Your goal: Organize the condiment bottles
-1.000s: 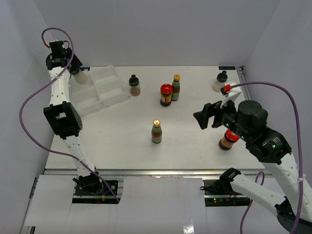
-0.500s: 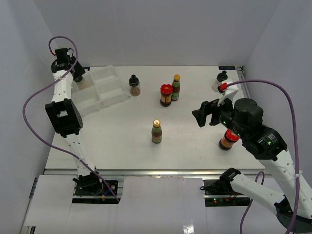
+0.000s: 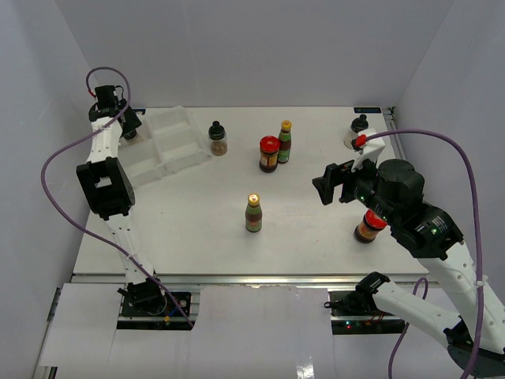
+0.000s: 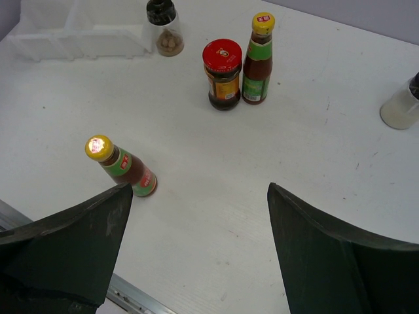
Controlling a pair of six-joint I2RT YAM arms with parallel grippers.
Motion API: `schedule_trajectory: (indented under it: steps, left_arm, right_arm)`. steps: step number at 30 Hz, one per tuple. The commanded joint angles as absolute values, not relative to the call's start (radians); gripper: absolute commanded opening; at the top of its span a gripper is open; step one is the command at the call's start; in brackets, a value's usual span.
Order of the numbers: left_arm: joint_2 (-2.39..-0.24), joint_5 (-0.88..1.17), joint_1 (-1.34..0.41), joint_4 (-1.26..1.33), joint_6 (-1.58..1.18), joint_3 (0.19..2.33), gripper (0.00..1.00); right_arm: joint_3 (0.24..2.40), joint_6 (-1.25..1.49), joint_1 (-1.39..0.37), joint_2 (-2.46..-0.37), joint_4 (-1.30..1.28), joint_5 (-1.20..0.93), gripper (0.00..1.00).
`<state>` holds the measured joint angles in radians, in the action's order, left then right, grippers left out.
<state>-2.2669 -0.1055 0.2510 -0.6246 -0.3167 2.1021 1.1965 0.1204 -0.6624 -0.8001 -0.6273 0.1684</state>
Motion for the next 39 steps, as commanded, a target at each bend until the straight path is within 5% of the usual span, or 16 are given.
schedule_trajectory:
  steps: [1,6,13,24,33,39]
  left_arm:
    - [-2.233,-0.126,0.24,-0.61,-0.302,2.109,0.62]
    - [-2.199,-0.144,0.239,-0.62,-0.29,2.115,0.84]
    - [-2.138,-0.123,0.239,-0.656,-0.293,2.134,0.98]
    - [-1.88,0.082,0.21,-0.679,-0.349,1.969,0.98]
    - [-1.905,-0.022,-0.178,-0.724,-0.23,2.033,0.98]
    - [-1.957,-0.017,-0.241,-0.669,-0.216,2.034,0.96]
  right_arm:
    - [1.204,0.097,-0.664,-0.791,-0.588,0.195,0.9]
    - [1.21,0.095,-0.664,-0.787,-0.595,0.193,0.9]
    - [1.22,0.095,-0.664,-0.781,-0.614,0.199,0.9]
    - [1.231,0.116,-0.664,-0.77,-0.685,0.204,0.9]
    - [1.222,0.161,-0.665,-0.791,-0.71,0.106,0.9]
    - [1.223,0.172,-0.664,-0.755,-0.719,0.096,0.9]
